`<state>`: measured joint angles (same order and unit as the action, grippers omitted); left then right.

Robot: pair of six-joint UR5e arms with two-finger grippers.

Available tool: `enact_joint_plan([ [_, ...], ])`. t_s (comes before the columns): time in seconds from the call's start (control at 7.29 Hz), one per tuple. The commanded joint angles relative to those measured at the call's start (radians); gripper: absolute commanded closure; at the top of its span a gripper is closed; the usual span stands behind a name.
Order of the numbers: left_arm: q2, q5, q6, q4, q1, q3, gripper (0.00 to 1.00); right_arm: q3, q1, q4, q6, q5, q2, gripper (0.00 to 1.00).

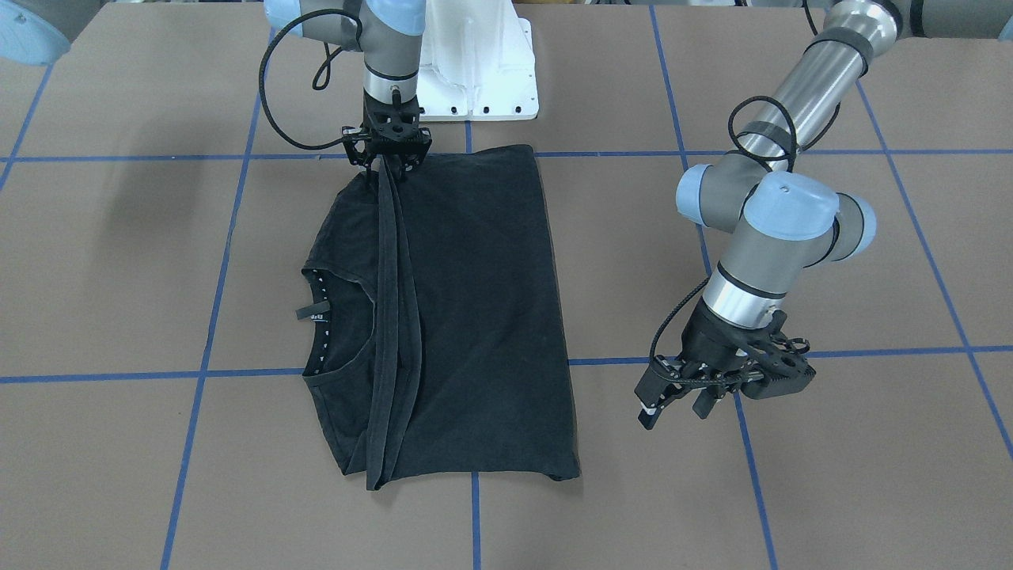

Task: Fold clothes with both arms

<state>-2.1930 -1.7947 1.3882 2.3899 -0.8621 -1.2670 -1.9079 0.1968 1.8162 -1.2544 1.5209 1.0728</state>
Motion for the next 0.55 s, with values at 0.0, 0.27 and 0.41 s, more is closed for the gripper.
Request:
enact_joint_plan([
  [0.0, -0.001, 0.000, 0.000, 0.000, 0.000, 0.000, 0.00, 0.000, 0.006, 0.000, 0.003, 0.002, -0.002, 1.00],
  [0.27, -0.001, 0.000, 0.000, 0.000, 0.000, 0.000, 0.00, -0.002, 0.035, 0.002, 0.009, 0.016, -0.002, 1.00],
  [0.41, -0.001, 0.000, 0.002, 0.000, 0.000, 0.000, 0.00, -0.002, 0.041, 0.000, 0.024, 0.031, -0.002, 1.00],
])
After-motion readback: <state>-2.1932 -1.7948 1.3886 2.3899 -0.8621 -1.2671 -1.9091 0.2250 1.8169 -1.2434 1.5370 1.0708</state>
